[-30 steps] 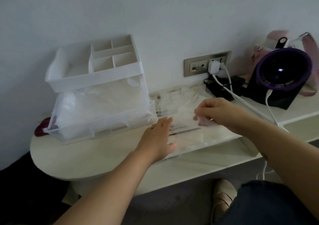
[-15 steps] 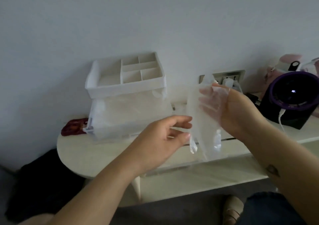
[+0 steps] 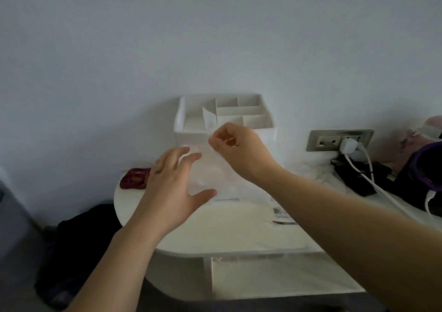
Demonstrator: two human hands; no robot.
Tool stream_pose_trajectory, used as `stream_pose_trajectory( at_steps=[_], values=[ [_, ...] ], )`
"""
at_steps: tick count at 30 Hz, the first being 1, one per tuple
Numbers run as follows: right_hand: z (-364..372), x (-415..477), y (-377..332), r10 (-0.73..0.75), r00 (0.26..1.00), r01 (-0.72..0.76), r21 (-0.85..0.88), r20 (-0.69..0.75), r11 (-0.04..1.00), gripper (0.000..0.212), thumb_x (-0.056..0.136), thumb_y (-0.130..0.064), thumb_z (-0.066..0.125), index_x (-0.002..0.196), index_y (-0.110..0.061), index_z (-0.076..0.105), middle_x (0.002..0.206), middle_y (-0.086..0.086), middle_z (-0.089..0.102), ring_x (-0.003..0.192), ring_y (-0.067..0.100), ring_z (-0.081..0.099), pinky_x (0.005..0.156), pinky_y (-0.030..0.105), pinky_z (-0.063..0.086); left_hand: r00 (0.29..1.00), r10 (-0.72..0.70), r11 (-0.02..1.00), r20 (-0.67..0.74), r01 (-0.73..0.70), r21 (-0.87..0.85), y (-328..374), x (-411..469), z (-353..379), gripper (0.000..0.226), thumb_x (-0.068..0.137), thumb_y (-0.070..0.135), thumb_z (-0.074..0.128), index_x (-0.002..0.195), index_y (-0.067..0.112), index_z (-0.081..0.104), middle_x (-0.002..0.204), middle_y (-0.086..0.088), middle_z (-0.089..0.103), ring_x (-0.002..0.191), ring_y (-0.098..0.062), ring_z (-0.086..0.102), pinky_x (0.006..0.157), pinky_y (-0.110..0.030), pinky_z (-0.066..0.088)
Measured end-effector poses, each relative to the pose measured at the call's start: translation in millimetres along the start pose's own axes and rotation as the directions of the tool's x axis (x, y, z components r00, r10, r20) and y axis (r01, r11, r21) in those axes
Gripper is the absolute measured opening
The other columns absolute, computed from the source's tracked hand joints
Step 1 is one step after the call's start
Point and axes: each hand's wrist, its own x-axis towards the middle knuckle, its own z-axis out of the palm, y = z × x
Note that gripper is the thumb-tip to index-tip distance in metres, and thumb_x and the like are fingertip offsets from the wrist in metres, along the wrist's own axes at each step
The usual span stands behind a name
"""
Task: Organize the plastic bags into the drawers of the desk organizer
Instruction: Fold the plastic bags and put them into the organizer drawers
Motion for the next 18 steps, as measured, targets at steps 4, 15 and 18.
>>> stream_pose_trajectory(
  at_steps=[4,15,18],
  values=[
    [28,10,5,0.032,0.994,-0.013,-0.168,0.109,0.986,0.010,0.089,-0.031,0.060,0.081,-0.025,0.061,0.074,-0.016,0.060,0.074,0.000,0.058,0.064,0.013,0.042,0.997,-0.069,0.989,0.027,0.072,-0.132,-11,-3,1,0.090,0.071,0.059,0.064,0.145,0.023,0.027,0.148,0.016,0.012,0.137,-0.007,0.007,0.115,-0.042,0.021],
    [9,13,-5,0.202,0.877,0.067,-0.528,0.436,0.847,0.053,0.099,-0.043,0.035,0.108,-0.001,0.065,0.110,0.013,0.067,0.100,0.027,0.062,0.092,0.040,0.047,0.995,-0.099,0.967,-0.005,0.095,-0.237,-28,1,-16,0.092,0.072,0.064,0.057,0.148,0.025,0.023,0.146,0.013,0.021,0.137,-0.010,0.021,0.110,-0.031,0.024],
    [-7,11,-3,0.258,0.848,0.095,-0.612,0.463,0.785,0.041,0.099,-0.031,0.041,0.110,0.001,0.065,0.113,0.013,0.066,0.102,0.027,0.061,0.093,0.036,0.047,0.978,0.055,0.973,-0.201,-0.097,-0.210,-19,15,-29,0.033,0.089,0.030,0.059,0.121,0.021,0.060,0.117,0.013,0.053,0.108,-0.012,0.056,0.090,-0.028,0.046]
  ],
)
